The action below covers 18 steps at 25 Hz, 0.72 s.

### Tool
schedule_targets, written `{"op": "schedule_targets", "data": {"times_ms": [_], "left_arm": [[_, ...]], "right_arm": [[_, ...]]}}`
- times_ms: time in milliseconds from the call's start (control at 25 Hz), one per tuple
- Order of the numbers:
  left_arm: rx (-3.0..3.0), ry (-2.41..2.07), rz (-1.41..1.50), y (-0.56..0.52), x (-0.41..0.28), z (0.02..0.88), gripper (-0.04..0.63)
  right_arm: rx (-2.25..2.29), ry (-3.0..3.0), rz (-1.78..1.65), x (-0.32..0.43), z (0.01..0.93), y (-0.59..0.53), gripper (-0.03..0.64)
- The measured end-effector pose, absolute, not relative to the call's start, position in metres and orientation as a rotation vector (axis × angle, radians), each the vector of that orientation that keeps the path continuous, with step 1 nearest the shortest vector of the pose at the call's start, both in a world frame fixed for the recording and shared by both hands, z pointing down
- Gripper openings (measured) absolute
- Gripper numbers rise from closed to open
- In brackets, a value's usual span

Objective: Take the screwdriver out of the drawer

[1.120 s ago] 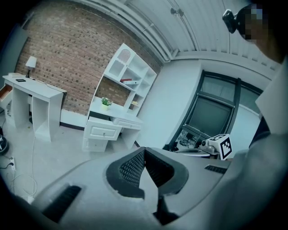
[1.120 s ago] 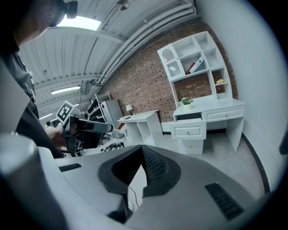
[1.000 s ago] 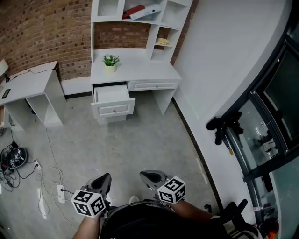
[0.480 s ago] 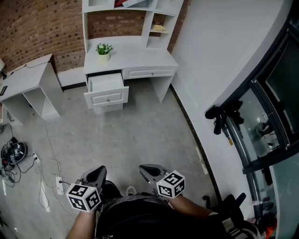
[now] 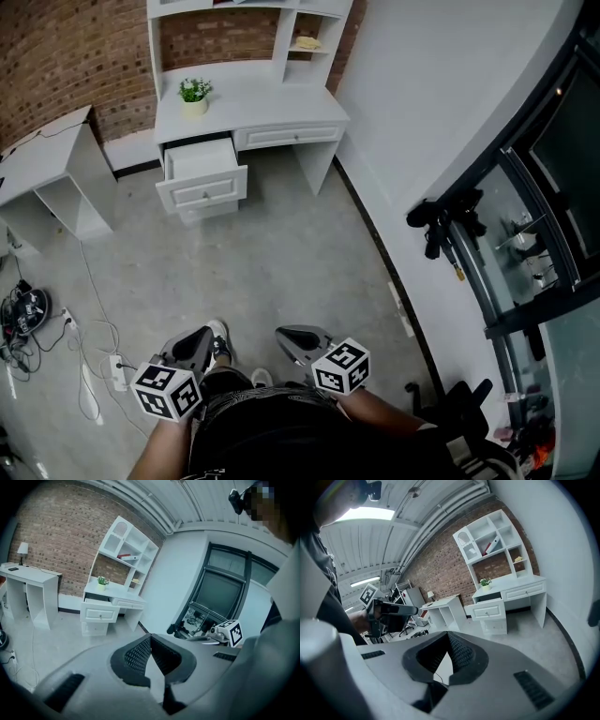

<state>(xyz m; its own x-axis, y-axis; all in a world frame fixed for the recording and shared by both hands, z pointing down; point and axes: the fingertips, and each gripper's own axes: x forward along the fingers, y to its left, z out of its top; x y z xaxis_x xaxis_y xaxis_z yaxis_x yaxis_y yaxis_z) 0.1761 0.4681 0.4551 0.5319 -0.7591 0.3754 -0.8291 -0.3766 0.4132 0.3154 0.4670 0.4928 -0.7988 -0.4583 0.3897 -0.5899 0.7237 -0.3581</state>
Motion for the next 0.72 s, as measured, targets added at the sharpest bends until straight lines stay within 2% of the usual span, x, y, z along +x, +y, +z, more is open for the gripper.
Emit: {"op": "schedule_targets", "data": {"times_ms": [360,720], "left_arm": [[2.223,-1.273,0.204,0.435,0.172,0.457,0.018],[2.186,-1.267,0.196,0.397,0.15,0.469,0.018]], "right_arm": [[0.874,-2.639,0.727,0.32,0.503,0.44,0.006],[0.835,-2.621,0.723,0.293,0.507,0.398,0.006]]}}
